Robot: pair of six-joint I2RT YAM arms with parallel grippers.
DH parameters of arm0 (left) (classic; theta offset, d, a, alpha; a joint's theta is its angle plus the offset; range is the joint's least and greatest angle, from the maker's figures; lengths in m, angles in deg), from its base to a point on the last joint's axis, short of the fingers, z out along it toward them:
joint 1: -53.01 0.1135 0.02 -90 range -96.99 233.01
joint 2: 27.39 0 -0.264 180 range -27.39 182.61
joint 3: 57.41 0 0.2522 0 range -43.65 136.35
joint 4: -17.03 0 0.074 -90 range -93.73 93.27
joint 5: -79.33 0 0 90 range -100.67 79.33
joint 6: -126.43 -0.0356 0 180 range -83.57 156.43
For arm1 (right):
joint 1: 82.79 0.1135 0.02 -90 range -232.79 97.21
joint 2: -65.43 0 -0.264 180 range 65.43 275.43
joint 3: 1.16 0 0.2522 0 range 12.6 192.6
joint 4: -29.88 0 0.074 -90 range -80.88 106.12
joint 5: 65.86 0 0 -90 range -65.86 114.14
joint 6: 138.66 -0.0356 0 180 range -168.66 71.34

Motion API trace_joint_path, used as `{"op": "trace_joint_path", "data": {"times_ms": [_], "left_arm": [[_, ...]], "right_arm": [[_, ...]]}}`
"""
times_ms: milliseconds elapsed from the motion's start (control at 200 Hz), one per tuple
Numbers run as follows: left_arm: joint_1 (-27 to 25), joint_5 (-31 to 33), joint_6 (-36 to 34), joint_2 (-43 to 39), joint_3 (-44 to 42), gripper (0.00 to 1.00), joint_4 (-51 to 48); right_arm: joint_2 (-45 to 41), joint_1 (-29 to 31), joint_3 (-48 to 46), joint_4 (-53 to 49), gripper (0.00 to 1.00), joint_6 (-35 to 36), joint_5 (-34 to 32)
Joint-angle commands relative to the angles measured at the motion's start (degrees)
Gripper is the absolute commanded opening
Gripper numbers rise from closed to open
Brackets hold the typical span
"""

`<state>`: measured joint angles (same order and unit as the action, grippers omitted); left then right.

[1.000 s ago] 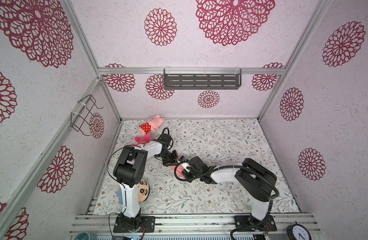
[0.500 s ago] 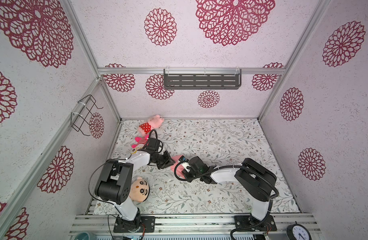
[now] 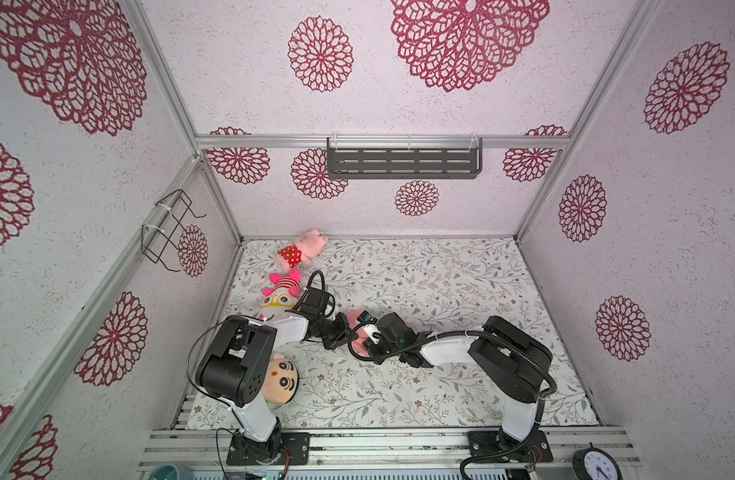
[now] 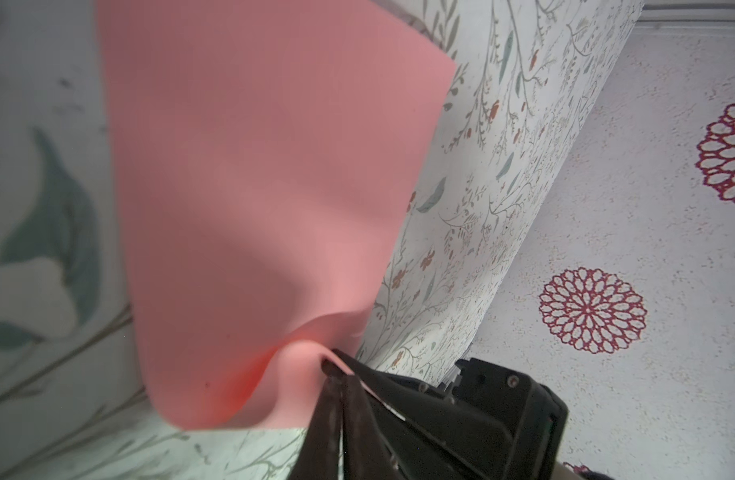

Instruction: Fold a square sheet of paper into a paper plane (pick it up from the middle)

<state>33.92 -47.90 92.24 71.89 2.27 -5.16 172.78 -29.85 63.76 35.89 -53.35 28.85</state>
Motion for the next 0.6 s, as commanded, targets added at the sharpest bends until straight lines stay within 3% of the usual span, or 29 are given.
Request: {"op": "trace_joint_path", "data": {"times_ms": [0,595], "left_arm": [[-0.15,0.11,0.01,1.35,0.08,0.07,0.99],[-0.19,2.85,-2.02,3.28,-0.82,0.04,-1.26]], "right_arm": [[0.88,-0.32,0.73,-1.09,0.0,-1.01,0.2],[0.28,-1.27,1.4,-1.66,0.02,-4.46,2.71]]}}
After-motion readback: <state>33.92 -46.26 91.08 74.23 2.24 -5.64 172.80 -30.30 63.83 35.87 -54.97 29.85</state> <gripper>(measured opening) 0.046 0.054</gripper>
